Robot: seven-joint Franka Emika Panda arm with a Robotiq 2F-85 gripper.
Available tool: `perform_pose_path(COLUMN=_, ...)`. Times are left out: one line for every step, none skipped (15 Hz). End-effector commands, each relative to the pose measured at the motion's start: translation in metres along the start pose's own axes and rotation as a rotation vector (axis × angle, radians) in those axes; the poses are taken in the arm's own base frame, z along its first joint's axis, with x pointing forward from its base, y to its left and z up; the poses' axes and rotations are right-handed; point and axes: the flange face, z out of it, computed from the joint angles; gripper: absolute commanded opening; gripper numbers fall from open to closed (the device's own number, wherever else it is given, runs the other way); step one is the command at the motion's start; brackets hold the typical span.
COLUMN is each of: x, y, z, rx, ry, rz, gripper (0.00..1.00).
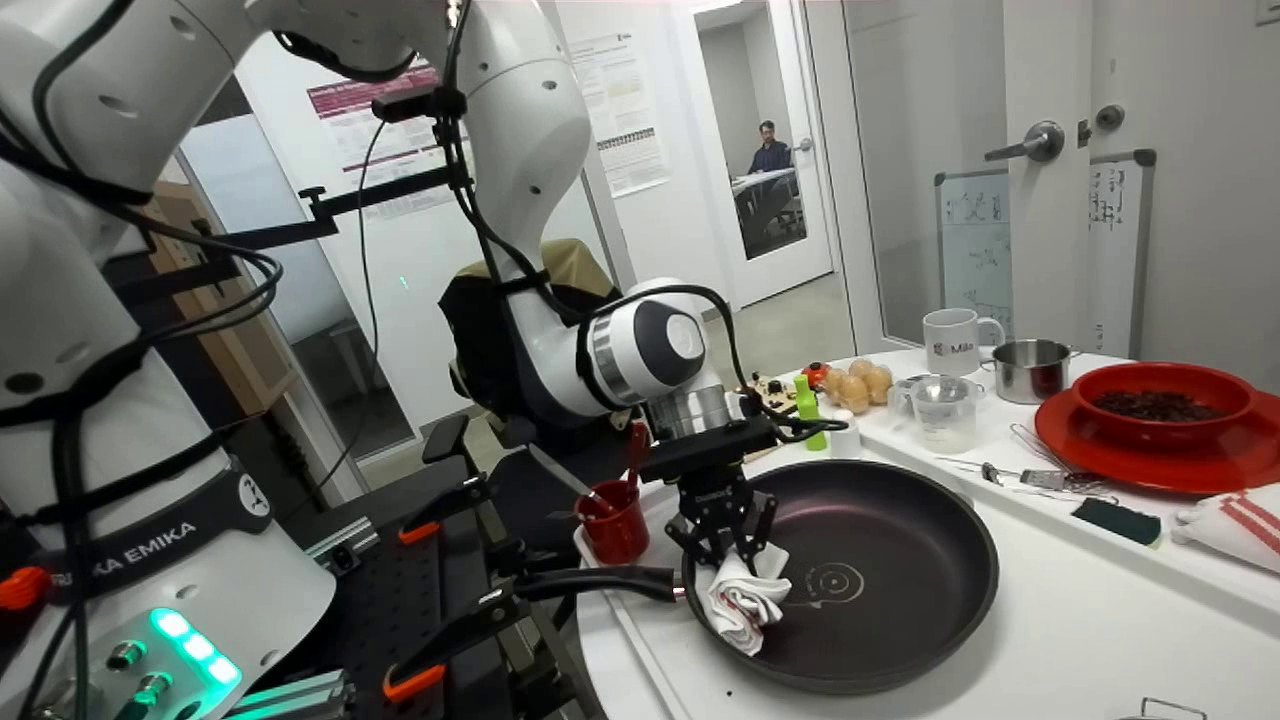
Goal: Use the tea towel on the tray to wipe the pan
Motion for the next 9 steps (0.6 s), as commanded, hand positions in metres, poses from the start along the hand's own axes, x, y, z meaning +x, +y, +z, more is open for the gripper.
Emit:
perform_pose_path(x=0.008, y=-0.001, z=-0.009, rx=0.009, ry=0.038, rz=-0.005, gripper=0.08)
perform_pose_path(x=0.010, y=0.000, z=-0.010, rx=0.003, ry=0.049, rz=-0.003, gripper=0.08)
perform_pose_path(x=0.012, y=0.002, z=-0.012, rx=-0.015, ry=0.064, rz=0.002, gripper=0.08)
perform_pose_path(x=0.014, y=0.004, z=-0.014, rx=-0.031, ry=0.081, rz=0.007, gripper=0.08)
perform_pose_path(x=0.017, y=0.007, z=-0.016, rx=-0.049, ry=0.099, rz=0.015, gripper=0.08)
perform_pose_path(x=0.020, y=0.012, z=-0.019, rx=-0.071, ry=0.125, rz=0.029, gripper=0.08)
perform_pose_path(x=0.024, y=0.016, z=-0.022, rx=-0.086, ry=0.149, rz=0.041, gripper=0.07)
perform_pose_path(x=0.027, y=0.021, z=-0.026, rx=-0.106, ry=0.173, rz=0.054, gripper=0.07)
perform_pose_path(x=0.029, y=0.025, z=-0.028, rx=-0.120, ry=0.194, rz=0.067, gripper=0.07)
